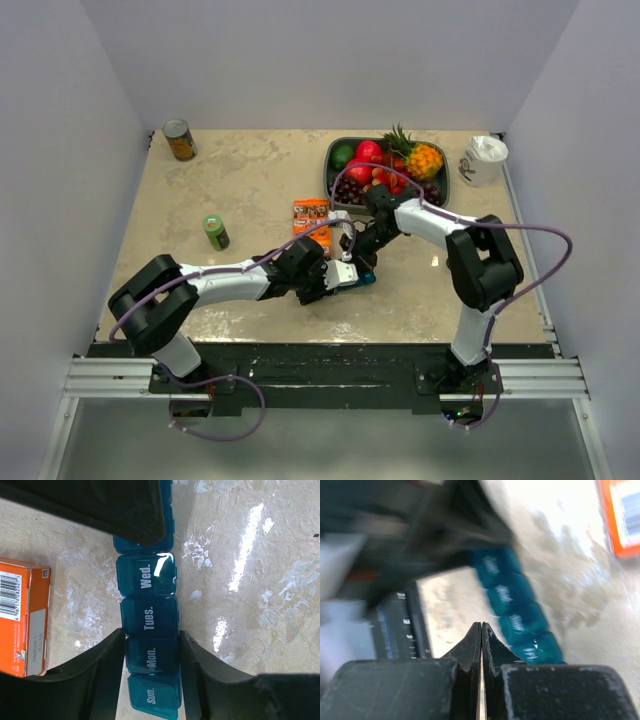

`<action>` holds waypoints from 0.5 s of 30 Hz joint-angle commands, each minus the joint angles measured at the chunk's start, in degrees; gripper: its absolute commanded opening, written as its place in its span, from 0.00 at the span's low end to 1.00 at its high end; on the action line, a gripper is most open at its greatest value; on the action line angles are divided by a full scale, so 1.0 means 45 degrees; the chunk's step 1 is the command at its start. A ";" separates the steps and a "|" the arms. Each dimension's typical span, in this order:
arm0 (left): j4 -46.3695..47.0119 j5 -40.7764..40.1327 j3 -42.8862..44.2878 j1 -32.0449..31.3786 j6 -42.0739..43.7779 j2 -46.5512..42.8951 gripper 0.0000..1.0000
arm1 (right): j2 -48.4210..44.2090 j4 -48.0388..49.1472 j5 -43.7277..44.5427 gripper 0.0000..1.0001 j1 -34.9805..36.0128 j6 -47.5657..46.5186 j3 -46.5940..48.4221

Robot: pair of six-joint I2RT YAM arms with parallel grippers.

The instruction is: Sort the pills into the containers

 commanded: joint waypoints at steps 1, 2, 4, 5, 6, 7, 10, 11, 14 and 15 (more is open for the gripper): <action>-0.0376 0.0194 0.0266 -0.0033 -0.0380 0.0325 0.08 | 0.1808 0.0757 0.2785 0.00 0.0024 0.1122 -0.0430; -0.0375 0.0213 0.0266 -0.0033 -0.0361 0.0325 0.08 | 0.2023 0.0875 0.3293 0.00 0.0024 0.1337 -0.0489; -0.0356 0.0213 0.0285 -0.0033 -0.0361 0.0344 0.08 | 0.2336 0.1110 0.4215 0.00 0.0005 0.1788 -0.0549; -0.0375 0.0194 0.0266 -0.0033 -0.0380 0.0344 0.08 | 0.2280 0.1111 0.4255 0.00 -0.0034 0.1846 -0.0510; -0.0395 0.0194 0.0266 -0.0033 -0.0361 0.0344 0.08 | 0.2183 0.1149 0.3946 0.00 -0.0073 0.1886 -0.0471; -0.0356 0.0213 0.0285 -0.0033 -0.0361 0.0344 0.08 | 0.1930 0.1150 0.3730 0.00 -0.0092 0.1867 -0.0451; -0.0375 0.0213 0.0305 -0.0033 -0.0361 0.0344 0.08 | 0.1403 0.0664 0.2195 0.00 -0.0209 0.1264 -0.0256; -0.0395 0.0194 0.0305 -0.0033 -0.0380 0.0325 0.08 | 0.1284 0.0352 0.1644 0.00 -0.0210 0.0584 -0.0082; -0.0395 0.0194 0.0325 -0.0033 -0.0380 0.0267 0.08 | 0.0797 -0.1034 -0.0389 0.00 -0.0210 -0.1113 0.0347; -0.0414 0.0194 0.0344 -0.0033 -0.0361 0.0266 0.08 | 0.0660 -0.1811 -0.0741 0.00 -0.0229 -0.1547 0.0466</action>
